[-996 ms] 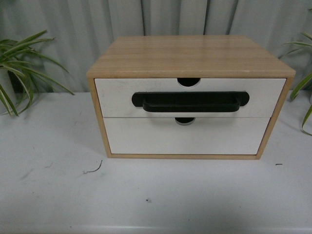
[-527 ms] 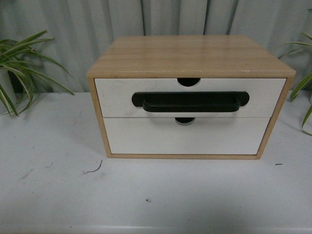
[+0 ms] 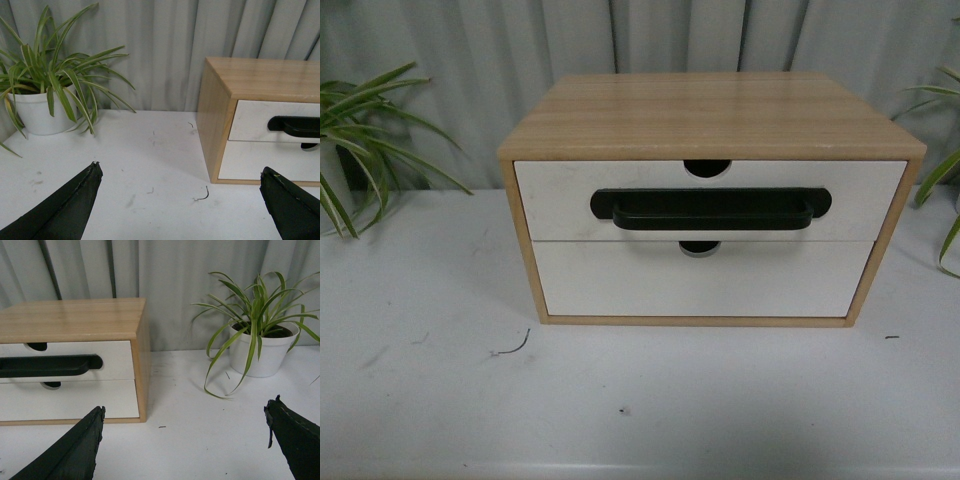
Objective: Pull drawer
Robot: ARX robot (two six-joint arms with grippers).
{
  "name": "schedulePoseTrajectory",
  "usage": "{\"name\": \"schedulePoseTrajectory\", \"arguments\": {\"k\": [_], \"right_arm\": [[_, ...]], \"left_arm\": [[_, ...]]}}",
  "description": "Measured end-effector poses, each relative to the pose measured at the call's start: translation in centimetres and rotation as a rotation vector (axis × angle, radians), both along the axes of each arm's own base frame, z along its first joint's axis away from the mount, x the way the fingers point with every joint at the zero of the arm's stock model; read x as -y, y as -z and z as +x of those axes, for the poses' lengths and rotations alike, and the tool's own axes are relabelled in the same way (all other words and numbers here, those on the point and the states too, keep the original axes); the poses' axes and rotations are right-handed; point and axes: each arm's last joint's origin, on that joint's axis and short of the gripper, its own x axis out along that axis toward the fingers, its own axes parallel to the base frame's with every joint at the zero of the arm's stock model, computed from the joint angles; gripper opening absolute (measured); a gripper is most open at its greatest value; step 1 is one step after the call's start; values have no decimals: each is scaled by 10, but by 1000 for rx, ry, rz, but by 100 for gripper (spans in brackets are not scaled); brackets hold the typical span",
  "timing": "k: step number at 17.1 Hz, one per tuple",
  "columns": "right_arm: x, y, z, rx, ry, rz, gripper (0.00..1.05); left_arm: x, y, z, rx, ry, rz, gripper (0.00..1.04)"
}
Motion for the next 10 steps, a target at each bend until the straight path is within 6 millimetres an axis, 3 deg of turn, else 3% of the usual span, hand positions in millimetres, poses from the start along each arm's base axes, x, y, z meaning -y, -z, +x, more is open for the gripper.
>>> {"name": "schedulePoseTrajectory", "arguments": {"k": [10], "right_arm": [[0, 0, 0, 0, 0, 0, 98]], "left_arm": [[0, 0, 0, 0, 0, 0, 98]]}}
